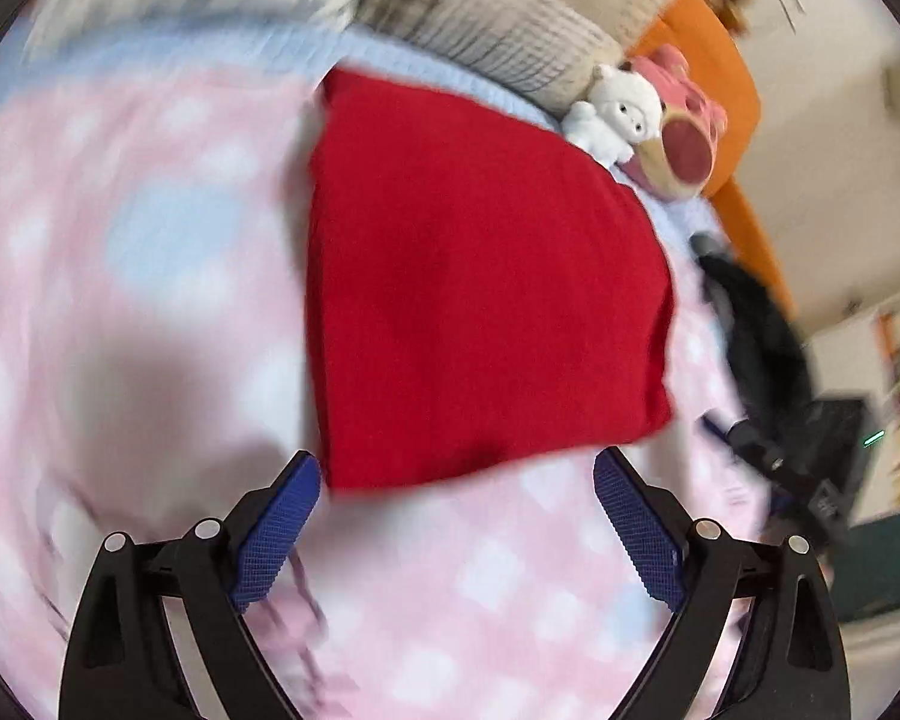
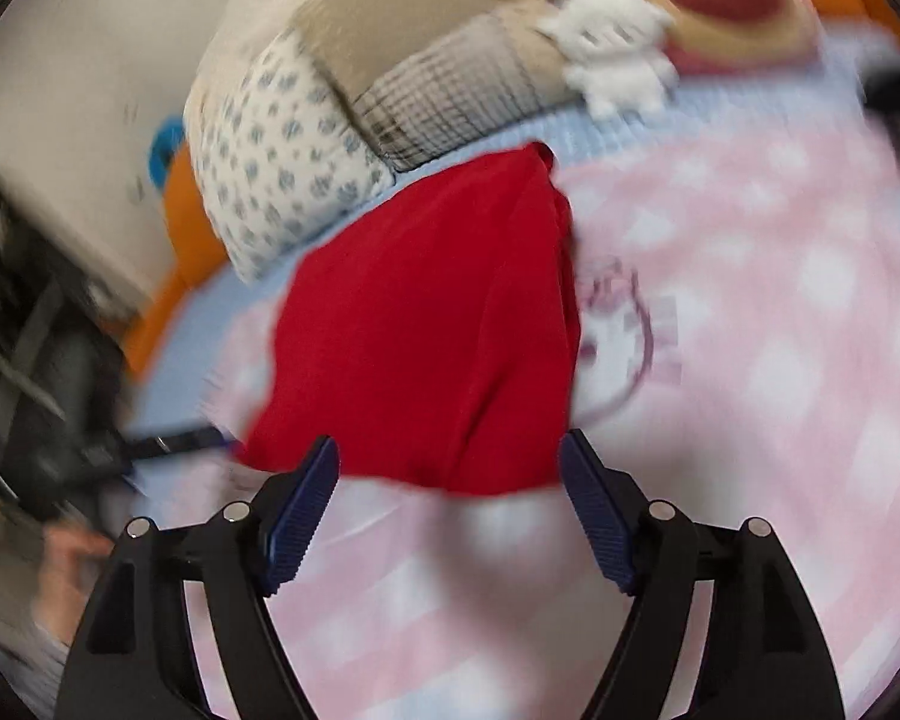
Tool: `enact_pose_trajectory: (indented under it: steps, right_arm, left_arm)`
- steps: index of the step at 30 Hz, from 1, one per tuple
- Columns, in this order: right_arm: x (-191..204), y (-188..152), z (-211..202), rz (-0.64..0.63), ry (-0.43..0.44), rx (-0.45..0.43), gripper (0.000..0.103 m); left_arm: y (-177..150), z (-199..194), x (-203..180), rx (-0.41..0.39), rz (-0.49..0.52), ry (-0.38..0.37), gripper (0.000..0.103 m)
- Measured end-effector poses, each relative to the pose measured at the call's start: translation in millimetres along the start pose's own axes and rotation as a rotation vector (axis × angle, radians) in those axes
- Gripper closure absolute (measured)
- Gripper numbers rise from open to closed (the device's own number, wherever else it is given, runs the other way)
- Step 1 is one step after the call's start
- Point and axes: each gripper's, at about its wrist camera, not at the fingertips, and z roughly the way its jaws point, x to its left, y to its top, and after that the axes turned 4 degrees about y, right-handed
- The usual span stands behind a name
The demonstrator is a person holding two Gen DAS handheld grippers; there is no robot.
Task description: Fold large clothes
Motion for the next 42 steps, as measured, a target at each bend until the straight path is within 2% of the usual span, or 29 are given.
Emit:
enact_pose_trajectory:
  steps: [2,4,8,10,13,17,19,24,30,32,35,38,40,41,42]
  right_arm:
    - [-14,-11,0,0.176,0.112,0.020,0.026]
    - [-24,-21,11,0.310,0.198,0.046,0.026]
    - [-29,-30,36,0.439,0.264,0.044,0.026]
    - [-33,-30,49,0.511,0.280,0.044,0.026]
    - [-37,-25,66,0.554,0.232,0.034,0.027]
    - [-36,-5,75,0.578,0.192,-0.016,0.026]
    - [-43,5,81,0.603,0.198,-0.026,0.026]
    - [-52,21,86,0.574,0.228,-0.006,0.026]
    - [-63,50,95,0.481,0.266,0.106,0.027]
    - [-63,64,102,0.441,0.263,0.154,0.024]
    - [-59,78,113,0.399,0.250,0.225,0.017]
    - [-57,83,118,0.386,0.237,0.230,0.017]
    - [-52,82,117,0.350,0.217,0.219,0.023]
    - [-51,79,116,0.338,0.210,0.213,0.033]
    - [-52,77,114,0.334,0.211,0.210,0.039]
  left_arm:
    - [-13,3,14,0.013,-0.096,-0.077,0.009]
    - [-21,8,18,-0.003,-0.134,-0.121,0.009]
    - [-22,23,20,-0.040,-0.207,-0.201,0.009]
    - [-19,31,22,-0.050,-0.237,-0.198,0.009]
    - [-12,41,29,-0.078,-0.268,-0.184,0.009]
    - [2,43,39,-0.102,-0.297,-0.208,0.009]
    - [12,44,44,-0.104,-0.311,-0.226,0.009]
    - [35,49,53,-0.079,-0.315,-0.276,0.009]
    - [68,62,45,-0.019,-0.221,-0.281,0.007]
    - [79,69,37,0.012,-0.175,-0.263,0.004]
    - [90,81,21,0.069,-0.097,-0.219,0.003]
    - [97,88,13,0.095,-0.062,-0.199,0.003]
    - [96,89,12,0.095,-0.064,-0.188,0.003]
    - [95,89,10,0.095,-0.056,-0.178,0.003]
    - [93,88,10,0.091,-0.050,-0.169,0.012]
